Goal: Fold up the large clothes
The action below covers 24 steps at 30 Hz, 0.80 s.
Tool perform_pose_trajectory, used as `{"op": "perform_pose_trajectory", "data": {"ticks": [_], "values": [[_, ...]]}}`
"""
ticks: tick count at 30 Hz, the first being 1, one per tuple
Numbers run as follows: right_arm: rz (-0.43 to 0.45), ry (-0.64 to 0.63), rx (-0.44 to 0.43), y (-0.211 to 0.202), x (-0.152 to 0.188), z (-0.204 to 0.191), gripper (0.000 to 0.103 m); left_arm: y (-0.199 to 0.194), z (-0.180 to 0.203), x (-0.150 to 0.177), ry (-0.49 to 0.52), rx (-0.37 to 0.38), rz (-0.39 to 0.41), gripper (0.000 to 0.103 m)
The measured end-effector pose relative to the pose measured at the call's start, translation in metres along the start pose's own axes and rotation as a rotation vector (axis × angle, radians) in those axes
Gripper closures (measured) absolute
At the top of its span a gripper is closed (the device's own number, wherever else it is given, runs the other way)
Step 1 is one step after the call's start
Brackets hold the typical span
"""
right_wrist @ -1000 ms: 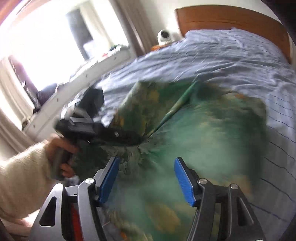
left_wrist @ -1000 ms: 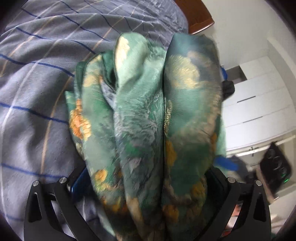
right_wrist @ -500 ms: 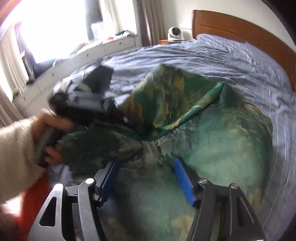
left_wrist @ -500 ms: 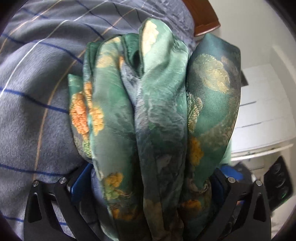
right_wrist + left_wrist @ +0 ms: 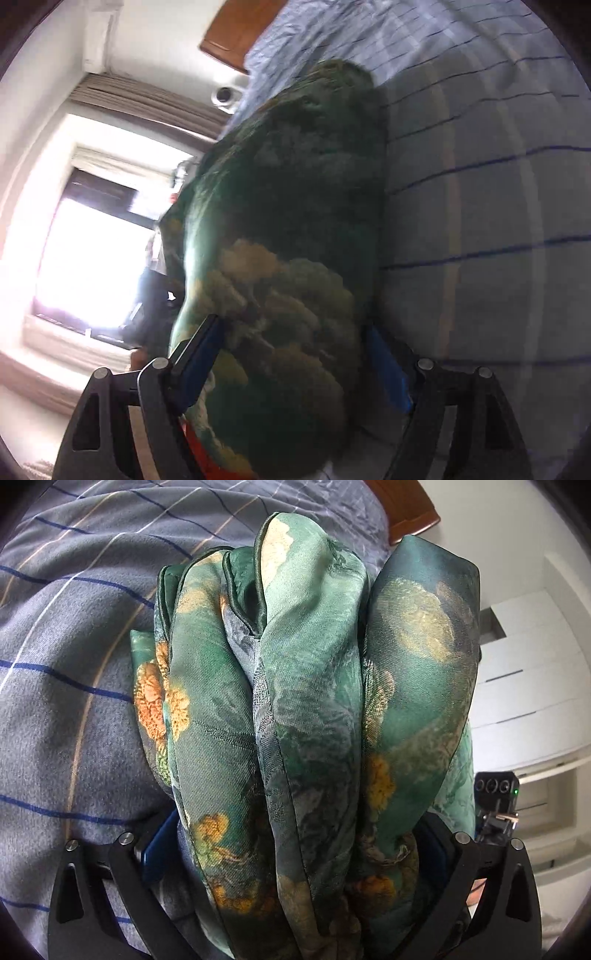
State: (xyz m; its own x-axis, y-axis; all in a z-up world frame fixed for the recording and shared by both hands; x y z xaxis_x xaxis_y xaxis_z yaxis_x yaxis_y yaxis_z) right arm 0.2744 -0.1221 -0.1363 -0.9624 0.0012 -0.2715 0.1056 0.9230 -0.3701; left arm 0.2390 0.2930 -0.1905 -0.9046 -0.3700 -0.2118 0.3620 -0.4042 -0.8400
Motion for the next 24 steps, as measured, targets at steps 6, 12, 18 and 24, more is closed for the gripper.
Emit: {"op": "perform_pose_trajectory", "data": {"ticks": [6, 12, 18, 24], "values": [[-0.046, -0.003, -0.035, 0.037, -0.021, 0.015, 0.010, 0.013, 0.019, -0.013, -0.028, 0.022, 0.023, 0.000], [-0.056, -0.147, 0.031, 0.043, -0.021, -0.019, 0.035, -0.012, 0.030, 0.006, -0.003, 0.052, 0.108, 0.044], [-0.025, -0.318, 0.000, 0.038, -0.024, -0.076, 0.036, -0.055, 0.061, 0.024, 0.044, 0.045, 0.197, 0.048], [0.041, -0.416, -0.084, 0.023, -0.063, -0.118, 0.036, -0.105, 0.104, -0.003, 0.102, 0.074, 0.320, 0.048]]}}
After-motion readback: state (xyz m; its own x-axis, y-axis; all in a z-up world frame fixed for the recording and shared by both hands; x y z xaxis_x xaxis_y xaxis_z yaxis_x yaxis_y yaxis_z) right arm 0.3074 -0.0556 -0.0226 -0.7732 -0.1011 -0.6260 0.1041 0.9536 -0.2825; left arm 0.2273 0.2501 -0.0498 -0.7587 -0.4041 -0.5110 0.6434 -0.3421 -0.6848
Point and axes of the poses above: each gripper's, at about its wrist camera, not at the fingertips, and y roughly the way its jaws point, z to its right, x to its underside, the point moved 1 cm from there along y, roughly the way its jaws point, and after that the axes turned 15 degrees about -x, right-handed, at the moved point
